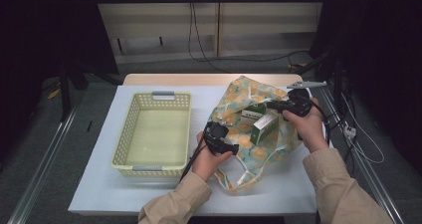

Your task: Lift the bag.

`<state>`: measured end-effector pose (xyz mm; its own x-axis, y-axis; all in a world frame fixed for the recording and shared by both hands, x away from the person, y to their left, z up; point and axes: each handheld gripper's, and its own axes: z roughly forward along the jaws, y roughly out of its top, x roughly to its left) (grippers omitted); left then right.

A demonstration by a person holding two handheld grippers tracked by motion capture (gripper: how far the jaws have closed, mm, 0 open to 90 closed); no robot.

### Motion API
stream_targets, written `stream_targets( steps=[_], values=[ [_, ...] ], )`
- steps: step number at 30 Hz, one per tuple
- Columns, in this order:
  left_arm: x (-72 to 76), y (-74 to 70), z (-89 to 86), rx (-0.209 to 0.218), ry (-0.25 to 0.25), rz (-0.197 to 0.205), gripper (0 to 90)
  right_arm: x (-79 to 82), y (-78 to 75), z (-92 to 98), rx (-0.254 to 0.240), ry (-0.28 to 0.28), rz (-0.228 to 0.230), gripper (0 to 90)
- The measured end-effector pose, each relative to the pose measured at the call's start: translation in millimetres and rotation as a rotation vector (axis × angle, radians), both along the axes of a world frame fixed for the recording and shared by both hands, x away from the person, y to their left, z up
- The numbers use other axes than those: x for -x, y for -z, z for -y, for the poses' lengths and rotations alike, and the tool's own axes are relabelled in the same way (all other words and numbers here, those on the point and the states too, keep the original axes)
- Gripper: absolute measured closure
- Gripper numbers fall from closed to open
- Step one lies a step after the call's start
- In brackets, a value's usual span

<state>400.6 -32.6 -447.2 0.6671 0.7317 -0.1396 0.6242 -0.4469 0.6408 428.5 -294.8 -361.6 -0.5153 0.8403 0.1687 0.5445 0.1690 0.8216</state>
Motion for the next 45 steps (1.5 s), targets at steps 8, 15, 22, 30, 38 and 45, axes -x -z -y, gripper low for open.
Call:
stream_targets(
  steps=[8,15,22,30,38,45],
  values=[
    [1.8,2.9,14.5,0.056,0.05,-0.009,68.5,-0.1,3.5,4.4,-0.002,0.003,-0.006,90.0],
    [-5.5,-1.5,18.5,0.108,0.067,-0.066,90.0,1.3,7.0,9.9,0.0,0.002,-0.019,90.0],
    [-11.0,-50.1,10.0,0.16,0.087,-0.02,90.0,0.8,2.7,15.6,-0.011,0.011,-0.011,90.0],
    [-29.0,-136.4,-1.2,0.189,0.076,0.087,90.0,0.3,-27.8,19.0,-0.001,0.019,0.031,90.0],
    [-42.8,-228.7,-8.6,0.215,0.069,0.213,90.0,-4.8,-94.5,25.5,0.022,0.039,0.125,90.0],
    [-56.0,-253.6,-18.1,0.285,0.071,0.214,90.0,-5.5,-130.0,22.1,0.014,0.034,0.175,90.0]
  ],
)
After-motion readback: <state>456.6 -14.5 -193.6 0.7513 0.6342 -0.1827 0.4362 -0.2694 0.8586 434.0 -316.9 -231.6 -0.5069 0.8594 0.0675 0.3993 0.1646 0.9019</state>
